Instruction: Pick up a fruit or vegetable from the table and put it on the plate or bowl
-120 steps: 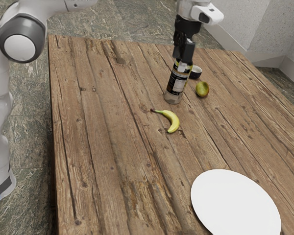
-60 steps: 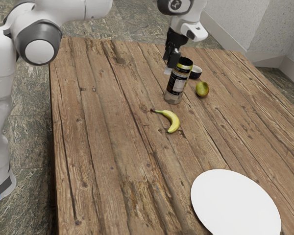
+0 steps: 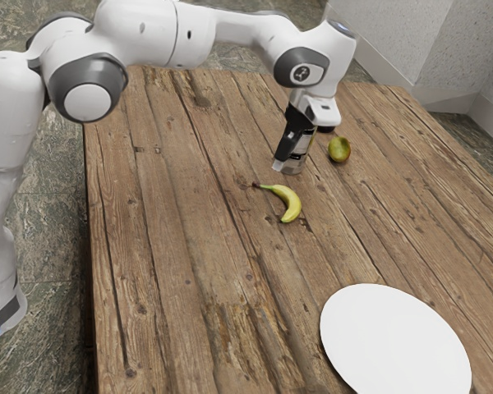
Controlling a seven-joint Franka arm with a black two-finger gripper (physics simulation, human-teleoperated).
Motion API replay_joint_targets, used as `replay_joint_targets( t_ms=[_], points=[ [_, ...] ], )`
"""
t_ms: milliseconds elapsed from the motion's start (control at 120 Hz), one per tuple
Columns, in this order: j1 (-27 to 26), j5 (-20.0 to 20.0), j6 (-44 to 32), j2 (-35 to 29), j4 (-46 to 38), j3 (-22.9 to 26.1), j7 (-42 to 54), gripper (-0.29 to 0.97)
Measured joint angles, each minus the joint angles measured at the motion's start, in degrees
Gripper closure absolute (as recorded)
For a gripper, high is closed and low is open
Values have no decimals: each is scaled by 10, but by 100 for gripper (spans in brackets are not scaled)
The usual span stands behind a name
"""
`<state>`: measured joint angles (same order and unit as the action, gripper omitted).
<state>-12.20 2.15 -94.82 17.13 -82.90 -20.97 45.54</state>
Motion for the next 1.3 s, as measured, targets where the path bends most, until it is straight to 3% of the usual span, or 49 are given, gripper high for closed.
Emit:
replay_joint_targets(
  t_ms=[425, 958, 1300],
  points=[
    [-1, 3, -73, 35, -21, 21, 121, 0],
    [32, 43, -80, 143, 67, 22, 223, 0],
    [34, 48, -82, 152, 70, 30, 260, 0]
  ],
)
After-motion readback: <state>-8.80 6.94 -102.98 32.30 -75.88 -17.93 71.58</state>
